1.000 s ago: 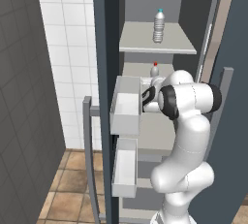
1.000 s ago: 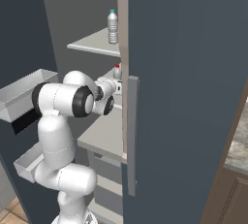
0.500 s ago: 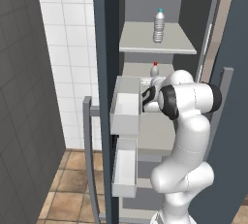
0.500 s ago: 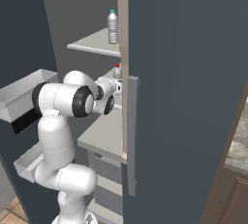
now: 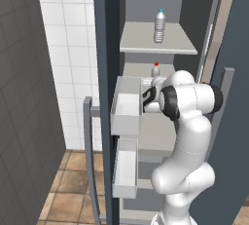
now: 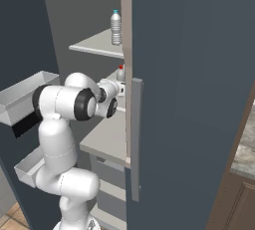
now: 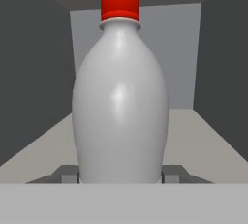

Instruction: Take the bottled waters from the counter and place them in the freezer to freeze. Close the freezer door after placing the bottles.

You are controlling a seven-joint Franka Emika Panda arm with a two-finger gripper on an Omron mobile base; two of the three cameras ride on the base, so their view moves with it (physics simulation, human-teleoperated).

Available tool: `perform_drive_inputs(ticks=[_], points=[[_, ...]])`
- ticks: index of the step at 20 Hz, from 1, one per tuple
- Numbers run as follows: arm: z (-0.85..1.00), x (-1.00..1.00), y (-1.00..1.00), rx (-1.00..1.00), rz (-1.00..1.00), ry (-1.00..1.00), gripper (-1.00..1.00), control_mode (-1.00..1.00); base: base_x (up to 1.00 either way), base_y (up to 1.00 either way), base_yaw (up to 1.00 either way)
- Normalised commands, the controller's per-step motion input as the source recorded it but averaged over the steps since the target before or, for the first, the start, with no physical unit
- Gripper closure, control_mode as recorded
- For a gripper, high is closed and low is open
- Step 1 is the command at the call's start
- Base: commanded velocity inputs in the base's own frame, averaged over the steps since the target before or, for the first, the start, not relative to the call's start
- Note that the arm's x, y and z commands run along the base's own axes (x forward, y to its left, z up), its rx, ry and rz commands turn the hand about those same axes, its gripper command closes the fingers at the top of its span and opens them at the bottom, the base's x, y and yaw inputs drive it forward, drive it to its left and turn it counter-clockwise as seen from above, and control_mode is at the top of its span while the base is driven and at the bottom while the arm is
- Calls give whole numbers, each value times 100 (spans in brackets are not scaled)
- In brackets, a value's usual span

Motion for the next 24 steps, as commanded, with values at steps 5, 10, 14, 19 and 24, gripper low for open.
perform_drive_inputs(ticks=[5,10,14,19,24], points=[[0,-21,0,0,0,0,-100,-100,0,0,0],[0,-25,0,0,0,0,-100,-100,0,0,0],[3,-19,0,-1,0,-1,-100,-100,0,0,0],[22,-34,0,0,0,0,-100,-100,0,0,0],[45,-41,0,1,0,0,-100,-100,0,0,0]])
